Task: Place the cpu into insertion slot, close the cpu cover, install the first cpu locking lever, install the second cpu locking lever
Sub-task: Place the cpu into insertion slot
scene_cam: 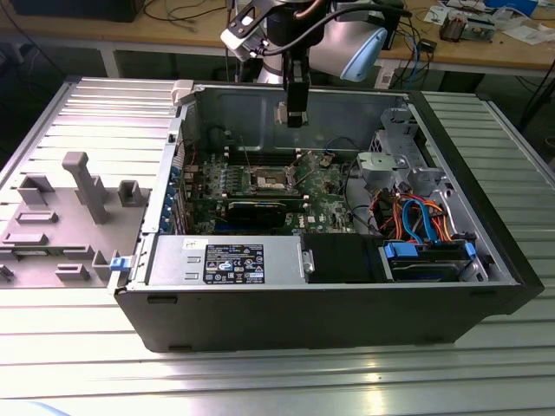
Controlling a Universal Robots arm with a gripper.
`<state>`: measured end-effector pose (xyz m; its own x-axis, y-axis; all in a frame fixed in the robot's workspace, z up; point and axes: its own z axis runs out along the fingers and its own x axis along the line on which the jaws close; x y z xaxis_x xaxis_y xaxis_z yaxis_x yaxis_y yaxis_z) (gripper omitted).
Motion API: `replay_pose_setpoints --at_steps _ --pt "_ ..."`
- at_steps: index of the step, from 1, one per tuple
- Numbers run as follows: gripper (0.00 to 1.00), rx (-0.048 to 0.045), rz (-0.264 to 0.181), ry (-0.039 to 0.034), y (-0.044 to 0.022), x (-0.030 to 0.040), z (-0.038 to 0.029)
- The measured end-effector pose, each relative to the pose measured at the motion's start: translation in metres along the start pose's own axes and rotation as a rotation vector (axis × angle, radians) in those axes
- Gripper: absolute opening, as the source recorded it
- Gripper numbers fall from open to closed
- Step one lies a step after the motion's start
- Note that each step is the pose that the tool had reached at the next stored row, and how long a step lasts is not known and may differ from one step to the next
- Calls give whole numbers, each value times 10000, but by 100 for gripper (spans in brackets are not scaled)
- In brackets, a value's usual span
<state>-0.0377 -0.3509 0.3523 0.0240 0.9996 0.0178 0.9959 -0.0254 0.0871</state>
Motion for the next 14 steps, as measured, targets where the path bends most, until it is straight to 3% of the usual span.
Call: replay_pose_setpoints --at_steps 9,14 --pt "54 -4 137 -29 0 1 5" --pt "54 -2 74 -25 -5 3 56"
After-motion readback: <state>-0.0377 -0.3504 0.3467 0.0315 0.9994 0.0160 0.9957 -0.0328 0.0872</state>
